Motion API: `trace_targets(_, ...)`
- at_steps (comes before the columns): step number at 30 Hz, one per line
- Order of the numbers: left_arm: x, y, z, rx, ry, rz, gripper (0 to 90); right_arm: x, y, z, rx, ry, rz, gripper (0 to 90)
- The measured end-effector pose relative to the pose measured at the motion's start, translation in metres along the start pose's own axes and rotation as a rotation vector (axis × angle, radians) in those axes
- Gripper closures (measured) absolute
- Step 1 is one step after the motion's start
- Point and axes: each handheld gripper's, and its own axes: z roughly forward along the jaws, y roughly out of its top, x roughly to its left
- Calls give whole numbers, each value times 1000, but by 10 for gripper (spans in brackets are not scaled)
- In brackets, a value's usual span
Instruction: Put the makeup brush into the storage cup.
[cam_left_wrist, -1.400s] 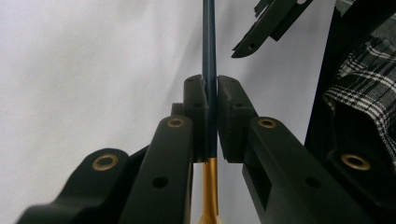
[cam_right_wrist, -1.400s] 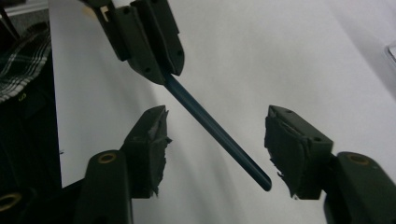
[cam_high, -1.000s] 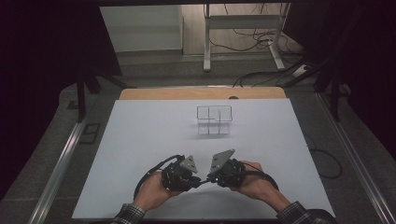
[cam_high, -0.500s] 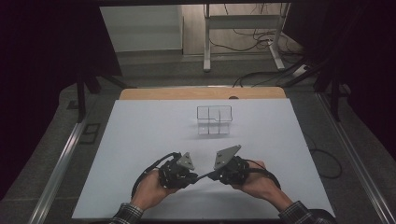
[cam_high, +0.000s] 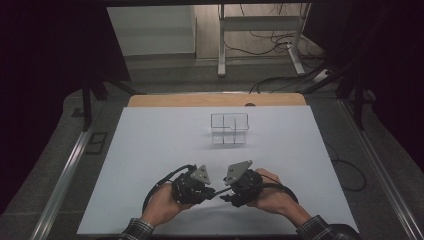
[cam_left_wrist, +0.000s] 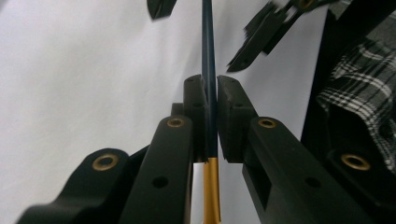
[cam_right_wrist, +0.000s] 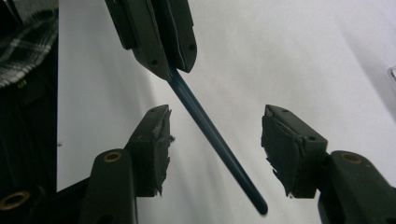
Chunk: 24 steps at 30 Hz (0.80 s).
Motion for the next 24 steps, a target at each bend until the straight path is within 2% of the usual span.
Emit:
trace_targets(1, -1, 1, 0, -1, -5, 2, 834, 1, 0, 1, 3, 6, 2, 522)
trace_targets(2, -2, 1, 0, -1, -5, 10, 834, 1, 0, 1, 11, 18, -9, 662)
trace_targets(4, -3, 2, 0, -6, 2, 17, 829, 3, 0, 2, 36, 40, -29, 750)
trace_targets(5, -2, 1, -1, -20, 7, 14, 820, 3, 0, 3, 70, 57, -62, 803)
trace_targets(6, 0, 1, -4, -42, 11, 0, 817, 6, 0, 5, 81, 81, -92, 840)
trace_targets(7, 3, 0, -8, -66, -12, -8, 896, 10, 1, 6, 88, 95, -97, 846)
trace_targets(8, 3, -1, -10, -71, -9, -11, 895, 12, 3, 6, 82, 78, -86, 847)
trace_targets(10, 4, -3, -14, -90, 33, -5, 888, 11, 6, 3, 69, 101, -66, 848)
trace_targets(11, 4, -3, -17, -104, 51, -9, 835, 10, 5, 2, 63, 92, -66, 848)
trace_targets(13, 5, -4, -20, -163, 94, -35, 634, 6, 4, 0, 60, 86, -41, 849)
trace_targets(17, 6, -7, -22, -176, 144, -32, 375, 3, 2, -2, 58, 71, -1, 848)
trace_targets(19, 7, -8, -22, -174, 152, -38, 307, 2, 2, -2, 62, 67, 14, 848)
trace_targets(22, 7, -8, -18, -176, 172, -71, 194, 1, 1, -2, 69, 62, 22, 848)
trace_targets(23, 8, -9, -19, -149, 181, -58, 162, 0, 0, -2, 67, 60, 24, 848)
trace_targets(24, 8, -9, -17, -153, 190, -75, 130, -1, 0, -2, 70, 62, 26, 848)
